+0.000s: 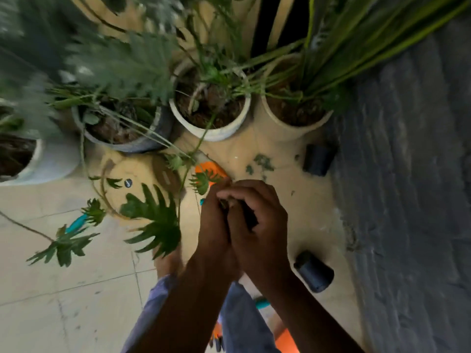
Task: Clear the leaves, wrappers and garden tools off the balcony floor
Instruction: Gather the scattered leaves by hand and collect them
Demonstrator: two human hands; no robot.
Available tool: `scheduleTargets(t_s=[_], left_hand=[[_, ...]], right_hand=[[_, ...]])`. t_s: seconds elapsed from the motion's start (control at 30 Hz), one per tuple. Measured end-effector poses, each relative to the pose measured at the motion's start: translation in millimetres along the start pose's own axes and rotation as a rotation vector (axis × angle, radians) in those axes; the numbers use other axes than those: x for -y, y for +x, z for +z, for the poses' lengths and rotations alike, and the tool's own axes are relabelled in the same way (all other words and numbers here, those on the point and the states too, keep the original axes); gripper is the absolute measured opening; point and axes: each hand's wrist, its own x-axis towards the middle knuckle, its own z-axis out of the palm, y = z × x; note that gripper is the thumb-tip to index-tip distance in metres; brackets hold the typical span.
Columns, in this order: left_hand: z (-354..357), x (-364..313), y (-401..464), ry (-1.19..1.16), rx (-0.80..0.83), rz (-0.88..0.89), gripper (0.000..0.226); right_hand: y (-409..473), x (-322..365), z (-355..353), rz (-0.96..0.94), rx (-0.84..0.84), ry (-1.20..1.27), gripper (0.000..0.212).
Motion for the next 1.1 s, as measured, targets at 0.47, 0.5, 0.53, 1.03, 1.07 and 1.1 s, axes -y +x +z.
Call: scheduleTargets(t_s=[0.47, 0.5, 0.53, 1.03, 1.07, 1.1], left_hand=[[-47.3, -145.5, -150.2, -0.435, -0.235, 0.589, 0.026], [-62.3, -158.2, -162.3, -0.446, -0.254, 0.626, 0.028], [-77.2, -170.0, -174.1, -0.472, -0.261, 0.65, 0.029], [-359.7, -362.2, -368.1, -0.855, -0.219, 0.862, 0.05], [-372.7, -373.7, -381.2, -0.879, -0.222, 0.878, 0.051], [-384.7, -385.0, -393.0, -0.909, -0.219, 0.896, 0.052]], right_hand=[[-21.1, 159.2, 147.2, 0.187, 0.388, 0.682, 0.025], [-32.2, 169.9, 165.8, 0.197, 0.424, 0.675, 0.021], [-43.5, 179.9, 184.3, 0.211, 0.461, 0.653, 0.018], [-247.8, 321.2, 494.2, 0.278, 0.835, 0.475, 0.036], [-258.1, 331.5, 510.2, 0.304, 0.87, 0.493, 0.038], [-267.1, 341.3, 526.1, 0.325, 0.904, 0.506, 0.04]])
